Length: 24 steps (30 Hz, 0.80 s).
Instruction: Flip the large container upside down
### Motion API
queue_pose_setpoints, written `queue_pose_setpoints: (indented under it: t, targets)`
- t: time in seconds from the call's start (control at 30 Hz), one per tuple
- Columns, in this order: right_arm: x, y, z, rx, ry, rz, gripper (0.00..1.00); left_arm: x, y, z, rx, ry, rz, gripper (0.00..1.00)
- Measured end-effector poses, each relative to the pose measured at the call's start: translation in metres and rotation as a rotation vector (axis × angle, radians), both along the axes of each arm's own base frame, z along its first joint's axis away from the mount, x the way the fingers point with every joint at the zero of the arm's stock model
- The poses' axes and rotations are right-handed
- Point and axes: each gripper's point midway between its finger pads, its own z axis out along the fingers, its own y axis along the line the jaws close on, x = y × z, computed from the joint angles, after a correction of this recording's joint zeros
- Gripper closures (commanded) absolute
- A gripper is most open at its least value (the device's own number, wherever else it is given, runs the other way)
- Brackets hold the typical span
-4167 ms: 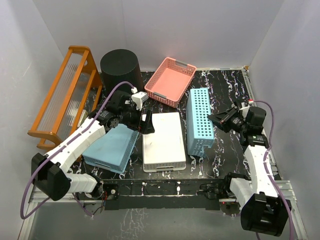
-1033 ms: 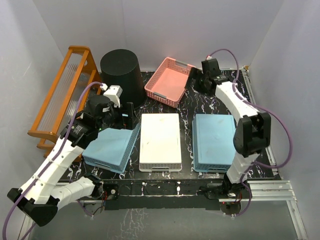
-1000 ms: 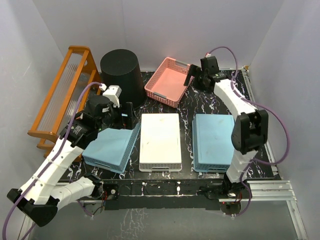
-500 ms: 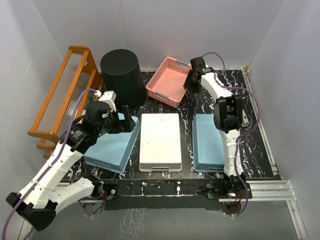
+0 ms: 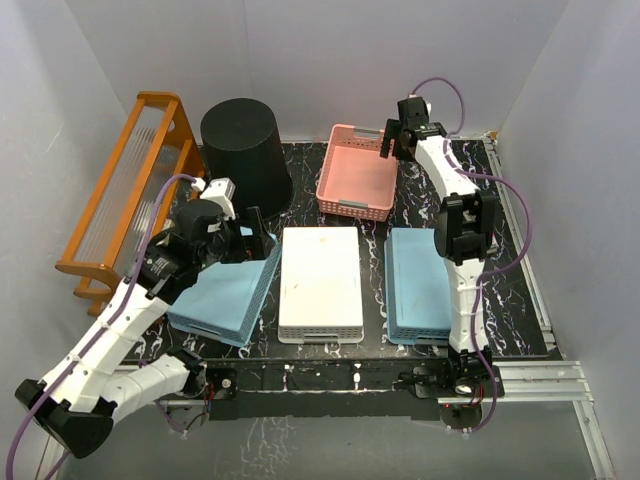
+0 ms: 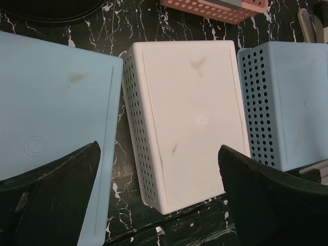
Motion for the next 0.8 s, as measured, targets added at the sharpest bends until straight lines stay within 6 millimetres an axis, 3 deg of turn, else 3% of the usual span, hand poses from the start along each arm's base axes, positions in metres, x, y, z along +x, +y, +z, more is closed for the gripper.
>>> queue_pose_setpoints:
  t: [0.17, 0.23, 0.3, 0.37, 0.57, 0.63, 0.8]
  targets:
    - [0.021, -0.007, 0.042, -0.070, -0.106, -0.013, 0.18, 0.003, 0.002, 0.007, -0.021, -0.034, 0.028, 0.01]
    - [0.017, -0.002, 0.051, -0.063, -0.132, -0.016, 0.05, 0.005, 0.005, 0.007, -0.027, -0.047, 0.049, 0.01]
    - [0.004, 0.005, 0.055, -0.084, -0.138, -0.031, 0.02, 0.005, 0.009, 0.001, -0.020, -0.048, 0.071, 0.01]
    - [-0.007, 0.027, 0.059, -0.115, -0.147, -0.009, 0.02, 0.004, 0.011, -0.007, -0.011, -0.040, 0.078, 0.01]
    - [-0.014, 0.153, 0.069, -0.007, -0.197, 0.166, 0.02, -0.011, 0.014, -0.043, -0.023, -0.033, 0.048, 0.01]
    - [-0.015, 0.179, 0.064, 0.067, -0.191, 0.197, 0.02, -0.019, 0.015, -0.047, -0.033, -0.034, 0.029, 0.01]
    - [-0.016, 0.187, 0.032, 0.157, -0.118, 0.168, 0.04, -0.021, 0.008, -0.046, -0.028, -0.021, -0.029, 0.01]
